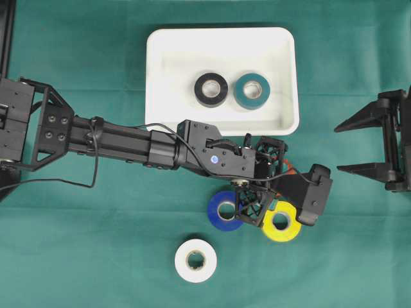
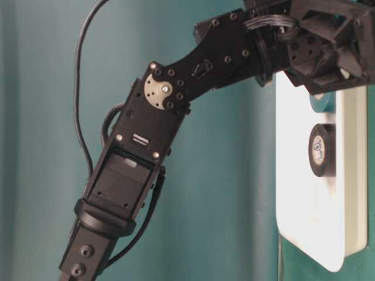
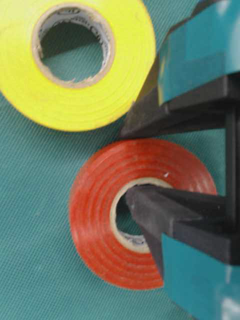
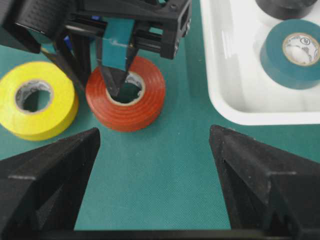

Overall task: Pick up the tape from a random location and place it into the white case.
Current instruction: 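Lower the left gripper fingers into the red roll's core and close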

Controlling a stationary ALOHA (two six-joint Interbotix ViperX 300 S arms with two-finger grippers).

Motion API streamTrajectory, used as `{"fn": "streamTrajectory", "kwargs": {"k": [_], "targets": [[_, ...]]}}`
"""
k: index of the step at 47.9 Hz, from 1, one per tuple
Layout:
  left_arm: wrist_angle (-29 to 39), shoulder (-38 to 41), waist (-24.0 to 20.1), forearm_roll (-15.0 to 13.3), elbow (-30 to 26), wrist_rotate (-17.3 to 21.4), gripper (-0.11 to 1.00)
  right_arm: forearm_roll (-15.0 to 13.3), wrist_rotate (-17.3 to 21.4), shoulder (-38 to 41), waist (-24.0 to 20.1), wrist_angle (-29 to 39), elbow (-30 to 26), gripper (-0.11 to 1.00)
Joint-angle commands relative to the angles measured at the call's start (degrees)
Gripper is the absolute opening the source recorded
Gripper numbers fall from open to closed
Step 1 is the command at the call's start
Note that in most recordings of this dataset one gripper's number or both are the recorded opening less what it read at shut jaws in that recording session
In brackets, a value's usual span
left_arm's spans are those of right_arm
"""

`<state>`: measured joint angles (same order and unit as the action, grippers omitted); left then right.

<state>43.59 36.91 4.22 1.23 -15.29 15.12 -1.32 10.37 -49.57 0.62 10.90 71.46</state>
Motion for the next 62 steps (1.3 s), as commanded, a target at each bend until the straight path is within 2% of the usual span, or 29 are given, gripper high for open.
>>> {"fn": "streamTrajectory", "kwargs": {"k": [1,29,50,62], "targets": [[0.3,-1.2,-0.2,0.2,-0.4,0.2,0.22,-0.1,-0.1,0.4,-0.1,-0.4,-0.9,0.84],[1.6,-2.1,-0.2,-0.1,-0.9,0.0,0.22,-0.1,-0.1,0.4,-0.1,-0.3,-0.9,0.84],[4.0,-9.0,-0.3,0.0,-1.2,0.0,0.22,-0.1,-0.1,0.4,-0.1,-0.3,-0.9,0.84],[7.0,-11.8,-0.2,0.0,-3.7,0.0,0.22,-0.1,-0.1,0.4,-0.1,-0.3,-0.9,0.84]]}}
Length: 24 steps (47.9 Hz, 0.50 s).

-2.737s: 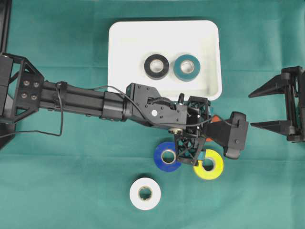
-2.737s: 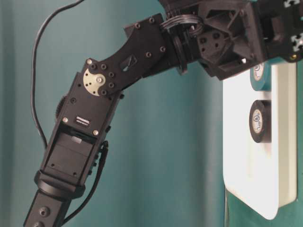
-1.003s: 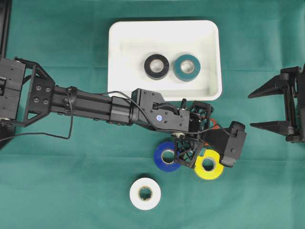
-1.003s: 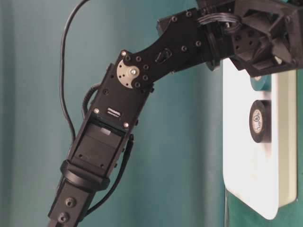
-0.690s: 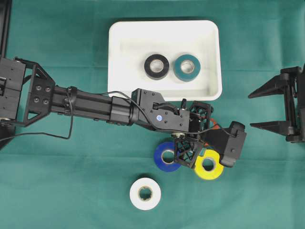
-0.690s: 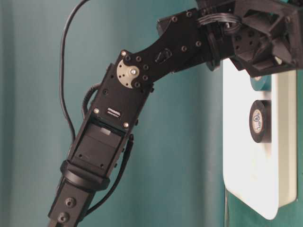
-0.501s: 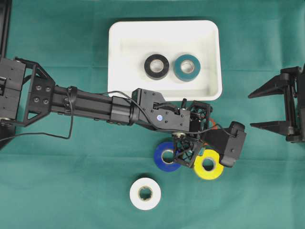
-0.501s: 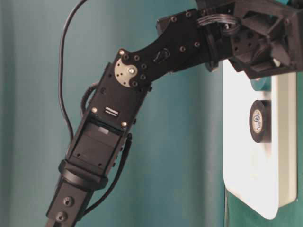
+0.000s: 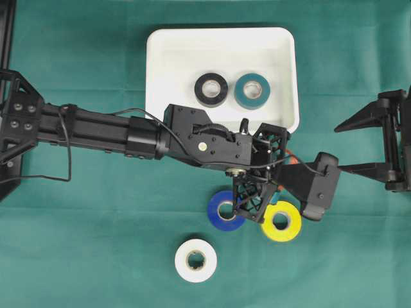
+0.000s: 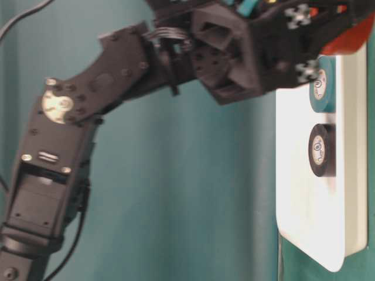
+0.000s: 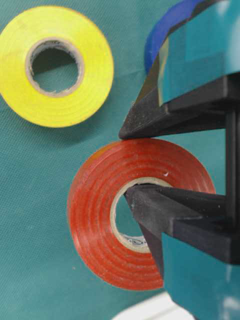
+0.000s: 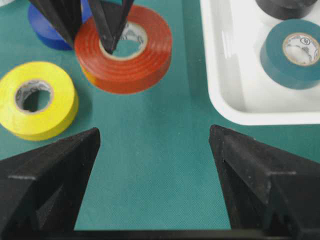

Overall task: Pick up the tape from a random location and place it into the white case.
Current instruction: 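Lower the left gripper fingers into the red roll's core and close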

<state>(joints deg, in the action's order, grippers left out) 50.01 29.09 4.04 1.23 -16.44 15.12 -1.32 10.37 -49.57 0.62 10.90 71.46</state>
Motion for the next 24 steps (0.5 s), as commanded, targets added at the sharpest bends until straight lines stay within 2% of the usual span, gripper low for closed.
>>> {"fn": "streamTrajectory", "kwargs": {"k": [1,24], "targets": [[1.0,-4.1,0.0,0.0,-2.8,0.0,0.22,-0.1,-0.1,0.4,-0.1,-0.3,-0.9,0.84],[10.7,-6.9,0.2,0.2,-10.4,0.0,0.22,-0.1,-0.1,0.4,0.0,-0.2,-0.9,0.84]]}}
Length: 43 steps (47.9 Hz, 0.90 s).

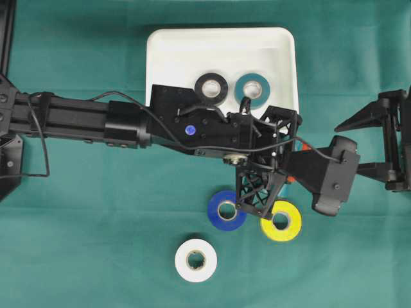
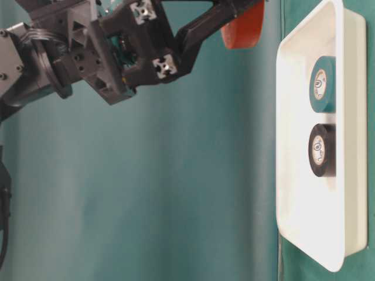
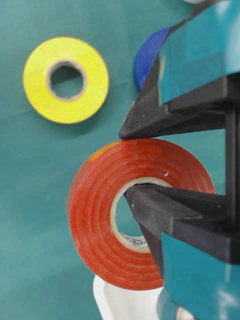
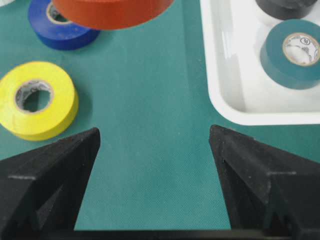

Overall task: Pick up the tape from a random location and place it into the white case.
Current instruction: 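Lower the left gripper fingers into the red roll's core and close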

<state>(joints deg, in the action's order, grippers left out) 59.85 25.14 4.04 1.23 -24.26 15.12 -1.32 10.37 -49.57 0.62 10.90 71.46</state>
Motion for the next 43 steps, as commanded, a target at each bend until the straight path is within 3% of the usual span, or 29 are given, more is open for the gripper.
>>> {"fn": "streamTrajectory", "kwargs": {"k": [1,17,43], "targets": [[1.2,-3.0,0.2,0.2,-2.8,0.0,0.22,-0.1,-0.1,0.4,-0.1,-0.3,-0.9,0.84],[4.6,-3.0,0.7,0.2,-6.5,-0.1,0.22,-0.1,-0.1,0.4,-0.1,-0.3,-0.9,0.84],[4.6,-3.1,0.7,0.2,-6.3,-0.1,0.22,-0.1,-0.1,0.4,-0.1,-0.3,-1.0,0.84]]}}
